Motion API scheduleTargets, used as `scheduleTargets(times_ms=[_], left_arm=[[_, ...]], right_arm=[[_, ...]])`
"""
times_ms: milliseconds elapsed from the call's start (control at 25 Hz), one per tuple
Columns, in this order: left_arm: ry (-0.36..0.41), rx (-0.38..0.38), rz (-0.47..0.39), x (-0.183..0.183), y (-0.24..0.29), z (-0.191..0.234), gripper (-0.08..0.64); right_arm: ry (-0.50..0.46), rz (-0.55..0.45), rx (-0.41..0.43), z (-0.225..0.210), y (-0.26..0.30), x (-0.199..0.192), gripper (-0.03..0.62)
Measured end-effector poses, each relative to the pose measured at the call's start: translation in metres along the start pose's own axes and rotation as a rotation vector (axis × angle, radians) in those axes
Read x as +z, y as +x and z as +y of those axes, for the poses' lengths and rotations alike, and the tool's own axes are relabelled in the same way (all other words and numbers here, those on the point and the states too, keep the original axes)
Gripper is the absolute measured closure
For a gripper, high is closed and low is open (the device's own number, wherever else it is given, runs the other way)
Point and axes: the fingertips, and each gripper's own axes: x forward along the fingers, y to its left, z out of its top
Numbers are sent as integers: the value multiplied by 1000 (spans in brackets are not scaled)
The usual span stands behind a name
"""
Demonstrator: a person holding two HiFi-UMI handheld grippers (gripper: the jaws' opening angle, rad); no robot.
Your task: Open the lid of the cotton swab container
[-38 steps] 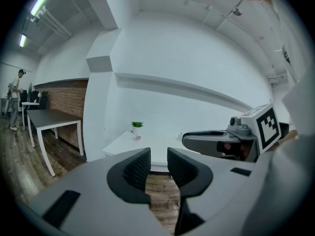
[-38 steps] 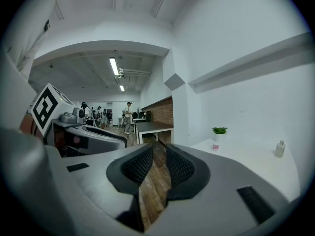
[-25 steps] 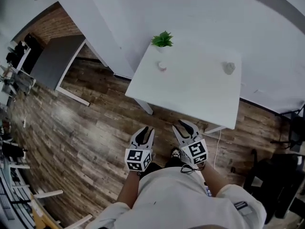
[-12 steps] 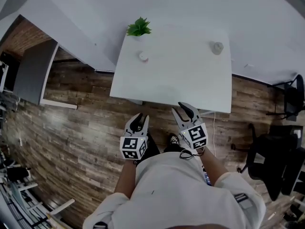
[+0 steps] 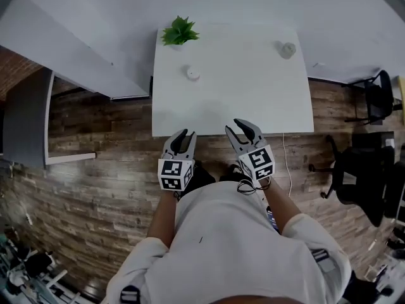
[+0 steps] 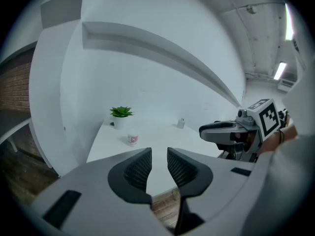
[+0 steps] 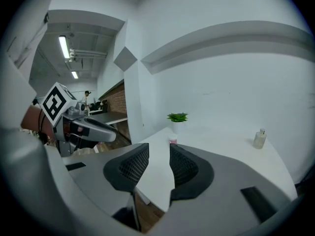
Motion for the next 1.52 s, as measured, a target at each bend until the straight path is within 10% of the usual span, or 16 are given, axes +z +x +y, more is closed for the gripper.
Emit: scheduleTargets(times_ms=[520,1520], left_arm=[[36,-166,77,-5,33,74,451],[-21,28,198,22,129,133,434]], right_arm=[[53,95,-140,11,71,-13,463],[-207,235,254,-66,260,-38,360]])
